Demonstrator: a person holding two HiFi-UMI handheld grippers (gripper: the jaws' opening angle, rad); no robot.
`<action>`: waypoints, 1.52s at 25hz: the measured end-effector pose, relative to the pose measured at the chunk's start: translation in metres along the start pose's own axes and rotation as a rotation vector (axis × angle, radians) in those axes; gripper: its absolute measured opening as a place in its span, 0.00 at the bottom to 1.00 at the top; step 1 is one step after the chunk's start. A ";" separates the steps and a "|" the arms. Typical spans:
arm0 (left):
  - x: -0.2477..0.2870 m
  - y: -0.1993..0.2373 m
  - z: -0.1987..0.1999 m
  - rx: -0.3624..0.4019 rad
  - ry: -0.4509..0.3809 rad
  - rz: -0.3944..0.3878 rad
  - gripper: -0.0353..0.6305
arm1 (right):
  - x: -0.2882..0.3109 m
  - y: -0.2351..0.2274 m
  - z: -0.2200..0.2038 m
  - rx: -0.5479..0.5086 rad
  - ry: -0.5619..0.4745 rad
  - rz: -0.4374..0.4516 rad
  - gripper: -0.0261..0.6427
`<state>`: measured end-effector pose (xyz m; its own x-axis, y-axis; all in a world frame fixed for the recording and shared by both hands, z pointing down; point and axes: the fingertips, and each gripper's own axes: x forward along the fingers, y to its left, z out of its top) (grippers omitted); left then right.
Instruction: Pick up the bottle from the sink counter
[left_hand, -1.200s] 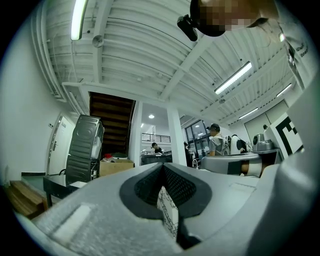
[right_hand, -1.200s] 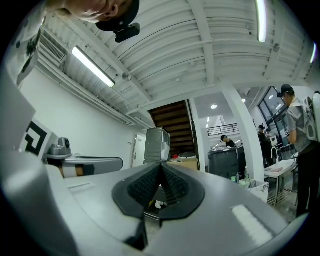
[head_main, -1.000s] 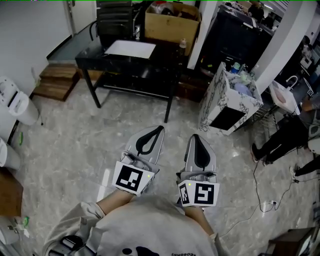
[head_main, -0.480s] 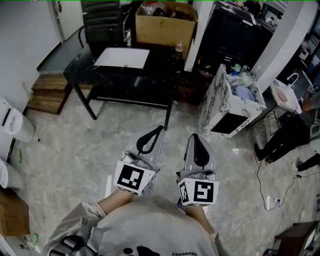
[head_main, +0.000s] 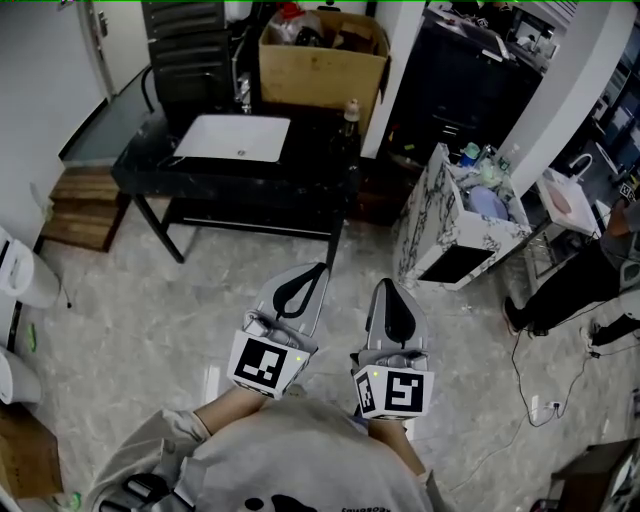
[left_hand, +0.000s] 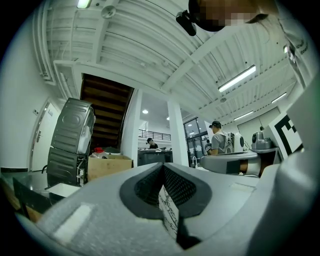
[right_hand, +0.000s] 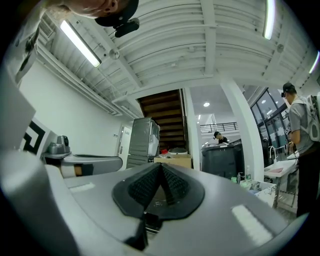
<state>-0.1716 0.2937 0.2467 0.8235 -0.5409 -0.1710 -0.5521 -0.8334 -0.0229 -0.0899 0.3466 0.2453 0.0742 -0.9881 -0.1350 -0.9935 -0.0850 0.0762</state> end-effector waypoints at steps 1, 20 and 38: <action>0.003 0.003 0.000 -0.005 0.002 -0.003 0.06 | 0.004 0.000 0.000 -0.003 -0.001 0.000 0.04; 0.046 0.038 -0.022 -0.024 0.001 0.018 0.06 | 0.067 -0.010 -0.018 0.010 -0.007 0.054 0.04; 0.185 0.082 -0.044 -0.023 0.011 0.076 0.06 | 0.195 -0.096 -0.040 0.034 0.006 0.110 0.04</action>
<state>-0.0588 0.1209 0.2562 0.7810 -0.6036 -0.1605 -0.6100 -0.7923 0.0118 0.0236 0.1566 0.2508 -0.0347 -0.9920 -0.1217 -0.9980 0.0280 0.0563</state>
